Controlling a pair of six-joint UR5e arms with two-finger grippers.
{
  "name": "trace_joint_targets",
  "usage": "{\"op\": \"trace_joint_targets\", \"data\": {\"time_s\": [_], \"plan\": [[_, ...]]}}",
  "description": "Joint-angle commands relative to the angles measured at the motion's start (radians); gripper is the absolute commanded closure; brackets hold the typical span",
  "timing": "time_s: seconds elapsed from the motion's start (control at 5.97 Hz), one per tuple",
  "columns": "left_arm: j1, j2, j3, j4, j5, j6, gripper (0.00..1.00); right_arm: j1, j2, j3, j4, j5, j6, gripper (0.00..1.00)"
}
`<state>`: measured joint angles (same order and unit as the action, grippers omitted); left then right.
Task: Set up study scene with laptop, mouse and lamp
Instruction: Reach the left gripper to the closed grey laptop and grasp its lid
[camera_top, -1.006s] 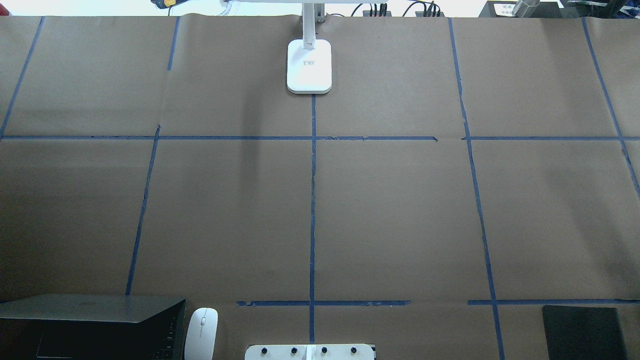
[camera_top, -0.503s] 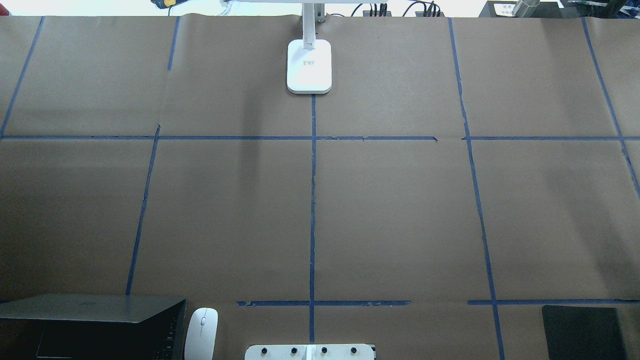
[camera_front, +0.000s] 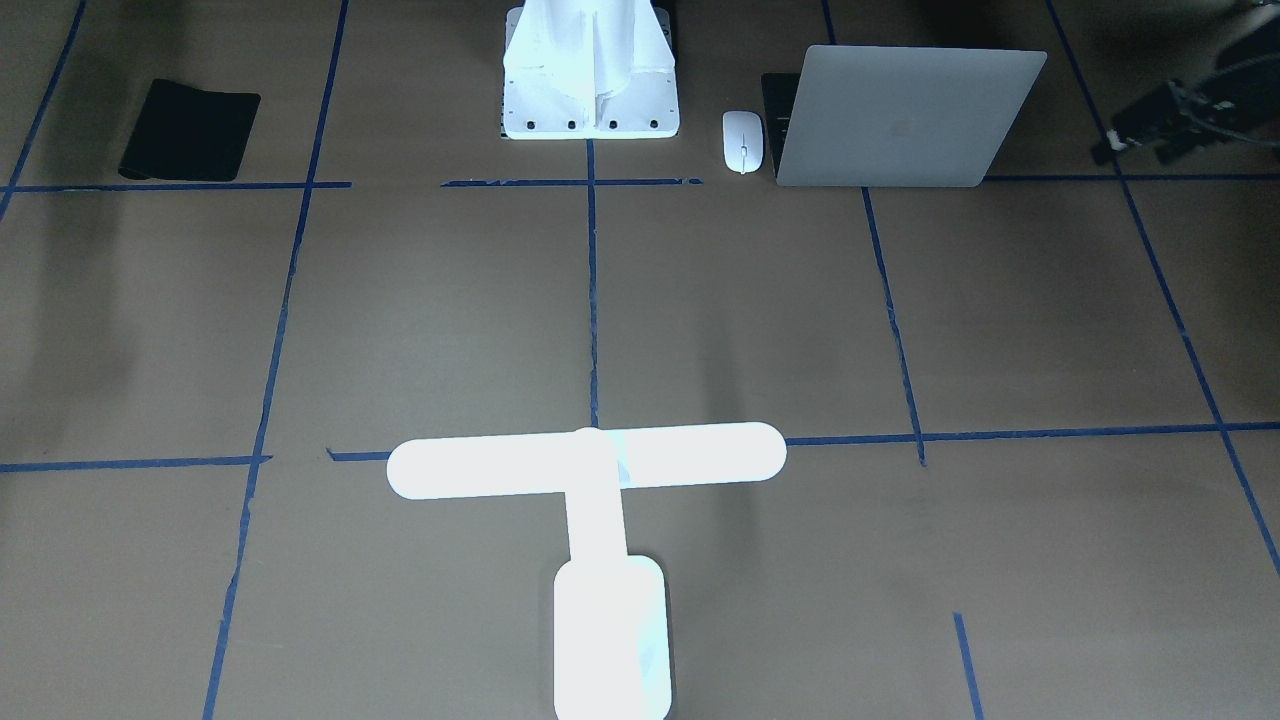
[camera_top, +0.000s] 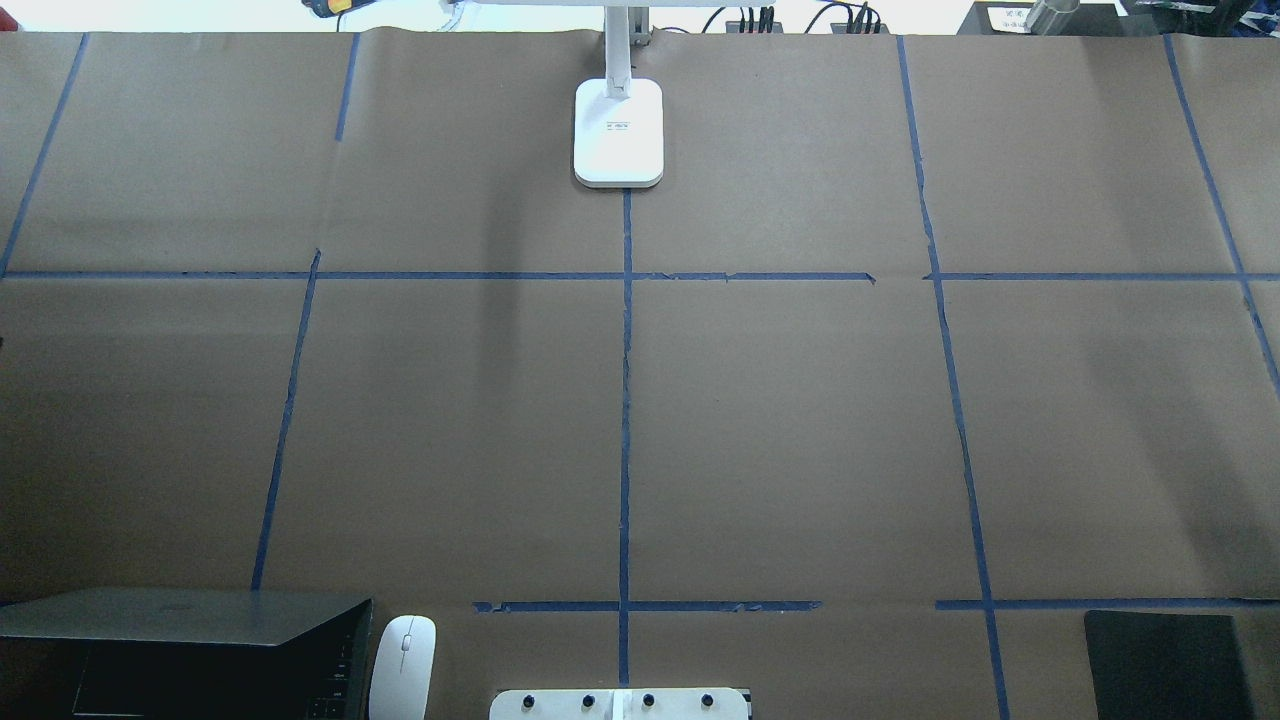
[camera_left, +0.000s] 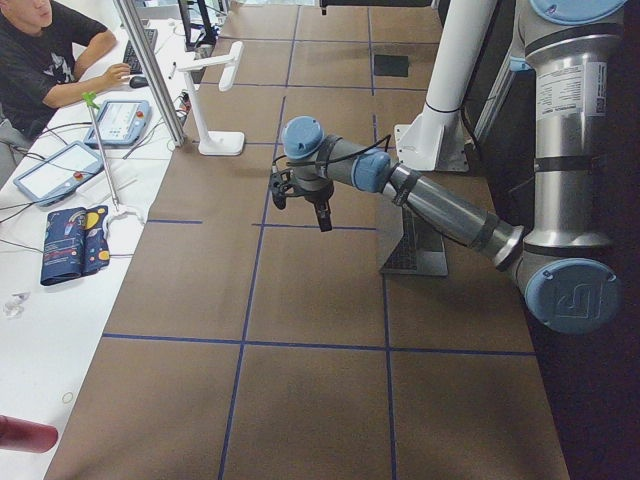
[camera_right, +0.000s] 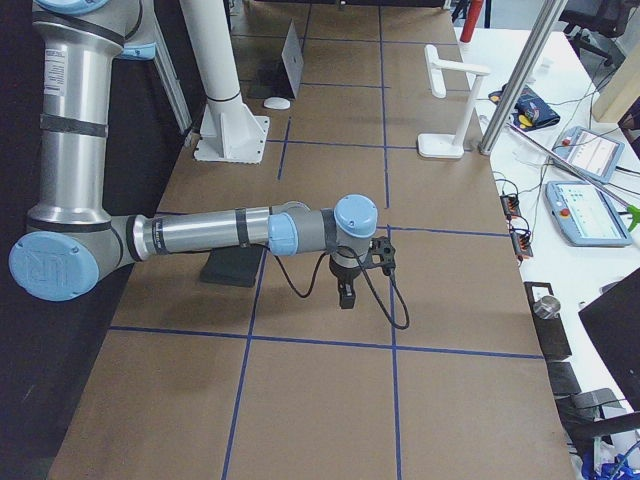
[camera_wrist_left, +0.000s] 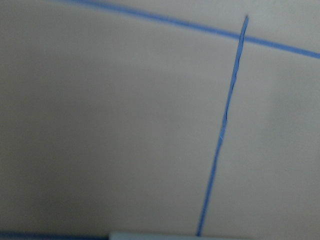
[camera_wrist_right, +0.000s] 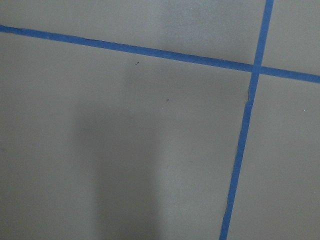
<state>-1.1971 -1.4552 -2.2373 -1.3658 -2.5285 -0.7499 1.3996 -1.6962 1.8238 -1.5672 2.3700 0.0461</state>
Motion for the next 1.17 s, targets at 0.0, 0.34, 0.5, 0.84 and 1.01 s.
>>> {"op": "trace_joint_targets", "data": {"time_s": [0.0,0.34,0.5,0.84,1.01], "plan": [[0.144,0.073,-0.202,-0.002,0.048,-0.423,0.00,-0.011,0.001,-0.003,0.007,0.000,0.001,0.00],[0.280,0.071,-0.251,-0.106,0.147,-0.886,0.00,-0.031,0.001,-0.006,0.007,-0.009,-0.003,0.00],[0.435,0.050,-0.261,-0.108,0.277,-0.970,0.00,-0.033,0.001,-0.008,0.007,-0.008,0.000,0.00],[0.500,0.064,-0.280,-0.148,0.329,-1.175,0.00,-0.037,0.001,-0.015,0.009,-0.009,0.000,0.00],[0.510,0.109,-0.281,-0.154,0.333,-1.257,0.00,-0.037,0.001,-0.017,0.007,-0.009,0.001,0.00]]}}
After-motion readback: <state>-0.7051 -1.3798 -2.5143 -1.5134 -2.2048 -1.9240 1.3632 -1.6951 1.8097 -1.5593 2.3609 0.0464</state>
